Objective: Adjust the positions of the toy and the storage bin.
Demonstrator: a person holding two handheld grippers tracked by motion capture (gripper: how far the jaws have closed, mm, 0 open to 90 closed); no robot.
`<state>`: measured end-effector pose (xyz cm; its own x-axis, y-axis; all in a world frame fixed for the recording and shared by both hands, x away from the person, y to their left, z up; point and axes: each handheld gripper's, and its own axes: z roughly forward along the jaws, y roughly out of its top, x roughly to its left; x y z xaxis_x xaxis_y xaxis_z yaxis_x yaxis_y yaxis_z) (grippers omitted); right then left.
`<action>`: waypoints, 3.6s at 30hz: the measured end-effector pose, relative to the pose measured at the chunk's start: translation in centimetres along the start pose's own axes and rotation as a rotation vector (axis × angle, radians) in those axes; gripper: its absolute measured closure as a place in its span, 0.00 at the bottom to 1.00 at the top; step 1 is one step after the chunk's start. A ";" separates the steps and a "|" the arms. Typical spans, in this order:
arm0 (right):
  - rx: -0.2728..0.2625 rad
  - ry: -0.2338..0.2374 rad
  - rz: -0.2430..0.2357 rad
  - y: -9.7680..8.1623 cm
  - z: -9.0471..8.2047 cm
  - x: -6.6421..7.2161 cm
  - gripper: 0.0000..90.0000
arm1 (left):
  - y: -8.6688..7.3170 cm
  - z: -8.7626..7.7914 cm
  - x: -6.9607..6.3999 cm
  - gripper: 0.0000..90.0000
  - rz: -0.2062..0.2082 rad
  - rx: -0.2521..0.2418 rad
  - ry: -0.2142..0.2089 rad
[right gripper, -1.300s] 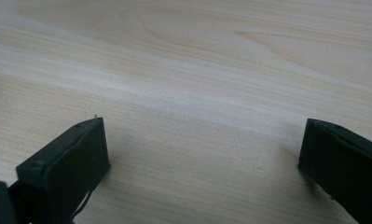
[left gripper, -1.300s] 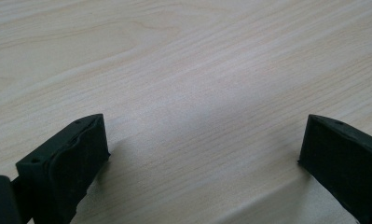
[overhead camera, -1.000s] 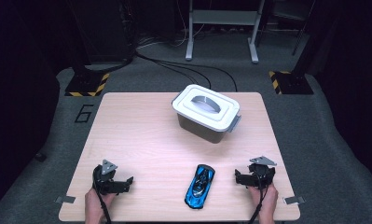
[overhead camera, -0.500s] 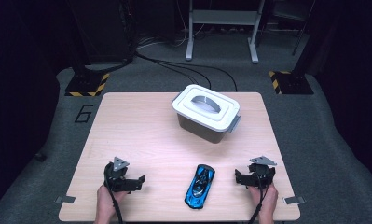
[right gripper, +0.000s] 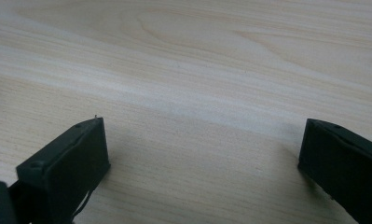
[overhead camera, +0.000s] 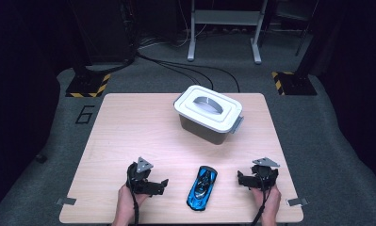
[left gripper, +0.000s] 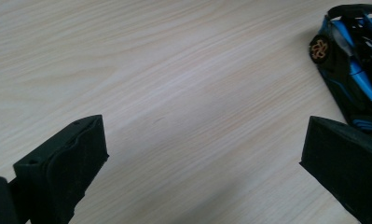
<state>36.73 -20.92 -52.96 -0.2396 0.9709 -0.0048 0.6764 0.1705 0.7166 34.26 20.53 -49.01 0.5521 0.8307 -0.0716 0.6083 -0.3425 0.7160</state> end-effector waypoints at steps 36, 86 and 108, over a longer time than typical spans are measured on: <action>-0.005 0.000 0.012 0.0 0.0 -0.1 0.02 | 5.0 7.2 -10.9 0.00 0.120 0.126 -0.219; -0.013 -0.003 0.011 0.0 -0.1 -0.1 0.04 | 6.5 9.8 -11.7 0.00 0.191 0.179 -0.232; -0.016 -0.005 0.014 -0.1 -0.1 -0.1 0.04 | 6.4 10.4 -12.5 0.26 0.230 0.158 -0.150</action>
<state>36.68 -21.08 -52.94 -0.2270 0.9739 0.0016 0.6686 0.1546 0.7274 37.13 3.38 -50.72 0.7559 0.6540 -0.0303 0.5325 -0.5871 0.6097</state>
